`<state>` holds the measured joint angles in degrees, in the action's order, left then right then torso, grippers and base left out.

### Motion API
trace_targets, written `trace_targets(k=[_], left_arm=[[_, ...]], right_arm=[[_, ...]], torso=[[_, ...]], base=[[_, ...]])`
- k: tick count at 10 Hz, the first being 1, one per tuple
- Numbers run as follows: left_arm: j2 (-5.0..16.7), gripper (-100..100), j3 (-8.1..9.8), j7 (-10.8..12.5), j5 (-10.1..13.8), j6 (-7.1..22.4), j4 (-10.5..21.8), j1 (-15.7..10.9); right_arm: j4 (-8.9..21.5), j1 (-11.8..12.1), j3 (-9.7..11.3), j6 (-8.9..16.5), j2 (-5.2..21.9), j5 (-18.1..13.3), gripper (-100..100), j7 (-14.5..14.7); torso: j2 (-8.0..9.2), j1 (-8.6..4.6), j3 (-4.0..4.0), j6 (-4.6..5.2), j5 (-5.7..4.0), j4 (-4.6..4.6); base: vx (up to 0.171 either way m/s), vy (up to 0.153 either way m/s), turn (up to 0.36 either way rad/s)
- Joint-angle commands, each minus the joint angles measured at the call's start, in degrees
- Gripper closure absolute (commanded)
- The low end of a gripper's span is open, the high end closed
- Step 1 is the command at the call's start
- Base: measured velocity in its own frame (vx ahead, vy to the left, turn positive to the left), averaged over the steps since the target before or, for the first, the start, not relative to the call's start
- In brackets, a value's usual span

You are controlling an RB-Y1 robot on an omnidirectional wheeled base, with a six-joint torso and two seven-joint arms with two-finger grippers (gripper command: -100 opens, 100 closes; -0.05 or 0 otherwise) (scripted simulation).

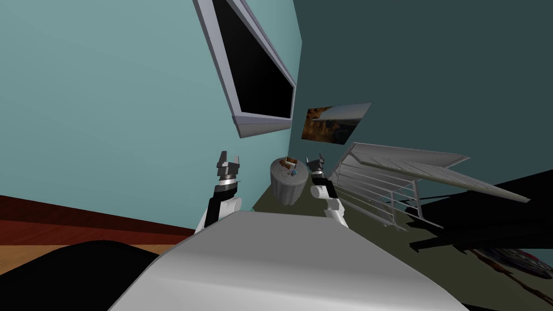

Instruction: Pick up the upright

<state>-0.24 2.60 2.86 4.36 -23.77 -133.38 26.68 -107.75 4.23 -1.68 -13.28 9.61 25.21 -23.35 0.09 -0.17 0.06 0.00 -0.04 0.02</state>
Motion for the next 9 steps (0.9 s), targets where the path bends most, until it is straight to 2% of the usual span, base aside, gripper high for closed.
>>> trace_targets(k=[1,2,3,4,5,6,7,8,9], left_arm=[[0.0,0,0.0,0.0,0.0,0.0,0.0,0.0],[0.0,0,0.0,0.0,0.0,0.0,0.0,0.0],[0.0,0,0.0,0.0,0.0,0.0,0.0,0.0],[0.0,0,0.0,0.0,0.0,0.0,0.0,0.0],[0.0,0,0.0,0.0,0.0,0.0,0.0,0.0],[0.0,0,0.0,0.0,0.0,0.0,0.0,0.0],[0.0,0,0.0,0.0,0.0,0.0,0.0,0.0],[0.0,0,0.0,0.0,0.0,0.0,0.0,0.0],[0.0,0,0.0,0.0,0.0,0.0,0.0,0.0]], right_arm=[[1.5,-0.8,0.0,1.0,0.3,1.4,-100,-2.5],[3.7,-2.8,0.1,3.0,0.5,3.8,-100,-4.3],[4.2,-2.8,0.1,3.0,0.5,4.0,-100,-5.5],[6.5,-4.8,0.1,5.0,0.7,6.5,-100,-7.5],[7.0,-4.8,0.1,5.0,0.7,6.7,-100,-8.6],[9.1,-6.7,0.1,7.1,0.9,9.1,-100,-10.4],[9.8,-6.7,0.1,7.1,0.9,9.3,-100,-11.6],[12.5,-8.6,0.1,9.3,1.1,11.8,-100,-13.6],[12.8,-8.6,0.1,9.3,1.1,11.9,-100,-14.6]], torso=[[0.0,0.0,0.0,0.0,0.0,0.0],[-0.02,0.04,-0.01,0.0,0.01,0.0],[-0.02,0.03,-0.01,0.0,0.01,0.0],[-0.03,0.07,-0.02,0.0,0.01,-0.01],[-0.04,0.05,-0.02,0.0,0.01,-0.01],[-0.05,0.08,-0.02,0.01,0.01,-0.01],[-0.05,0.08,-0.03,0.0,0.02,-0.01],[-0.07,0.11,-0.04,0.0,0.02,-0.01],[-0.1,0.11,-0.06,0.0,0.02,-0.02]], base=[[-0.022,-0.036,-0.002],[-0.024,-0.039,-0.012],[-0.019,-0.032,-0.005],[-0.022,-0.037,-0.012],[-0.015,-0.03,-0.002],[-0.016,-0.028,-0.01],[-0.01,-0.02,-0.001],[-0.003,-0.024,-0.005],[0.002,-0.019,0.001]])
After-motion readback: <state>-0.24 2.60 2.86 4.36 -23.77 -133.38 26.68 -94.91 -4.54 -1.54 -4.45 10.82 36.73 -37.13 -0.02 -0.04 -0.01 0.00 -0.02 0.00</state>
